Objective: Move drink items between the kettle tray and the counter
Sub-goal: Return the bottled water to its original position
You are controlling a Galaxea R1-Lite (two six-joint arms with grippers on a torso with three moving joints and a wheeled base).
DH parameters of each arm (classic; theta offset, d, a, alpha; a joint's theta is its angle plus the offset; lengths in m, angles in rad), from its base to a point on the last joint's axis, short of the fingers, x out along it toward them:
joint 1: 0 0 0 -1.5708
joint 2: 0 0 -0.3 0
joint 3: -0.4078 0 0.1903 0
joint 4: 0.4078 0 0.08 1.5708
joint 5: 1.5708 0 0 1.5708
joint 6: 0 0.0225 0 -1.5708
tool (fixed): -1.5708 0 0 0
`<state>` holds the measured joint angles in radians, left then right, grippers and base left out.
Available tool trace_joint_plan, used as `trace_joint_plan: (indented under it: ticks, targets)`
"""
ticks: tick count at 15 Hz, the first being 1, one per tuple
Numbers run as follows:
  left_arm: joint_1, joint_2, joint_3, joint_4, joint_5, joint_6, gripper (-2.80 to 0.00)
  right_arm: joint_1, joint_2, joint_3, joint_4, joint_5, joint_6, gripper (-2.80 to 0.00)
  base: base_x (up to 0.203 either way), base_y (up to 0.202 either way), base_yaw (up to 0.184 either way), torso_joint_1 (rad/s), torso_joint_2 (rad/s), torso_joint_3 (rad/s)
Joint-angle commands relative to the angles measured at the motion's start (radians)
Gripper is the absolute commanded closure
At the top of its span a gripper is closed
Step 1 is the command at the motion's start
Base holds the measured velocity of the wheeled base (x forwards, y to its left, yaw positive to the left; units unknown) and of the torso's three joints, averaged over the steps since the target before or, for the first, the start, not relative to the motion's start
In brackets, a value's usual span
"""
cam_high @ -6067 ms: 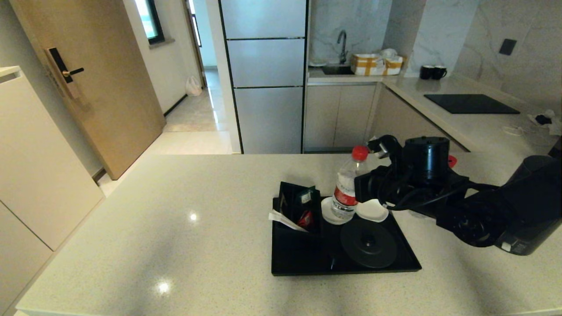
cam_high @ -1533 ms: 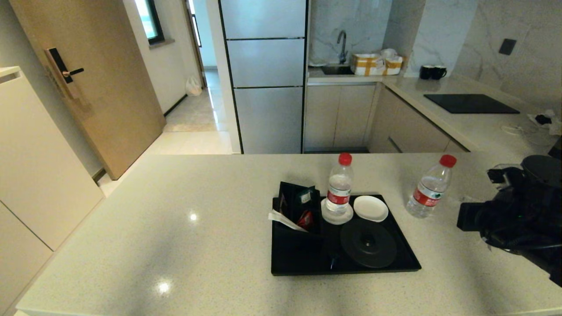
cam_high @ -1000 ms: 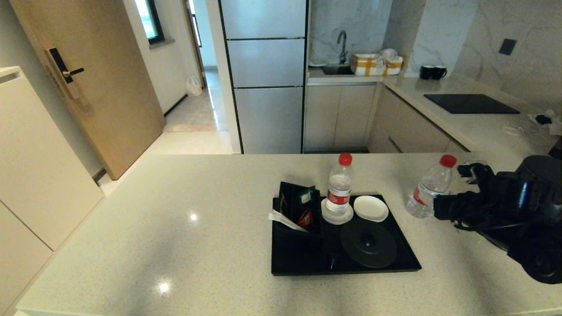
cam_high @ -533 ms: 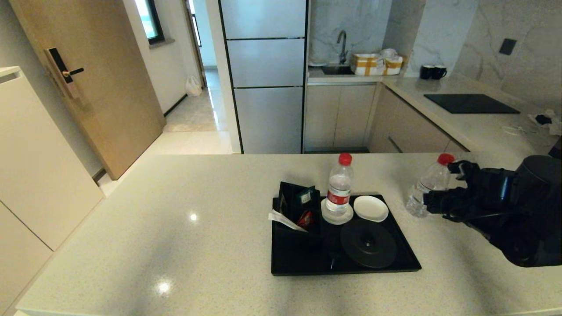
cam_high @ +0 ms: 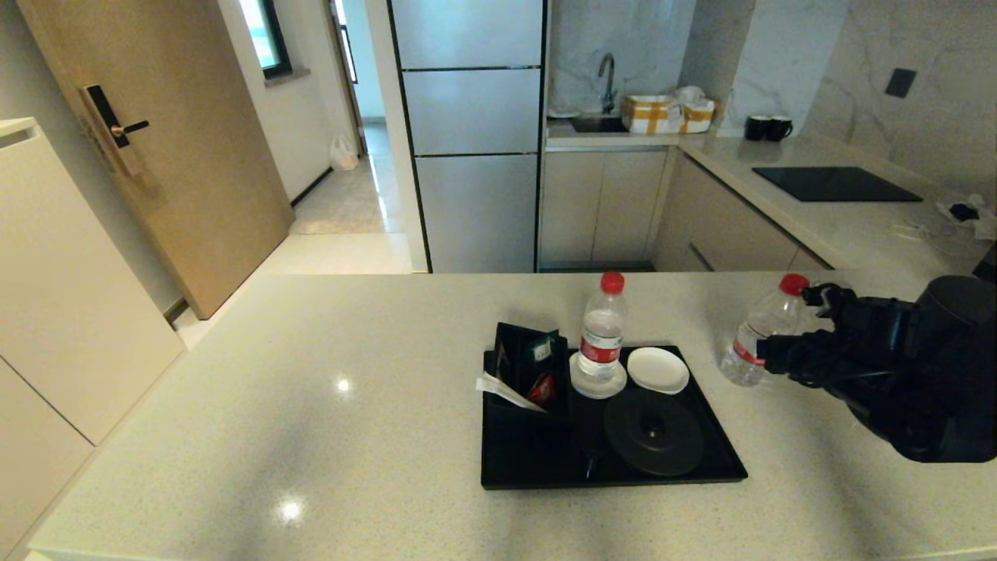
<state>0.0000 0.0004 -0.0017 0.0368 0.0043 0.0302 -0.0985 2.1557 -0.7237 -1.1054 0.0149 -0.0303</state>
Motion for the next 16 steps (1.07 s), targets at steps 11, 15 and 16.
trace_joint_plan:
  ticks: [11,15,16]
  targets:
    - [0.002,0.000,0.002,0.000,0.000,0.000,0.00,0.000,0.059,-0.117,0.067,-0.006,0.000,0.00,0.000,0.000,0.000,0.000,0.00,0.000]
    - [0.000,0.000,0.002,0.000,0.000,0.000,0.00,0.003,0.040,-0.115,0.093,-0.003,0.001,0.00,0.000,0.000,0.000,0.000,0.00,0.000]
    - [0.000,0.000,0.000,0.000,0.000,0.000,0.00,0.004,0.022,-0.110,0.104,0.000,0.004,0.00,0.000,0.000,0.000,0.000,0.00,0.000]
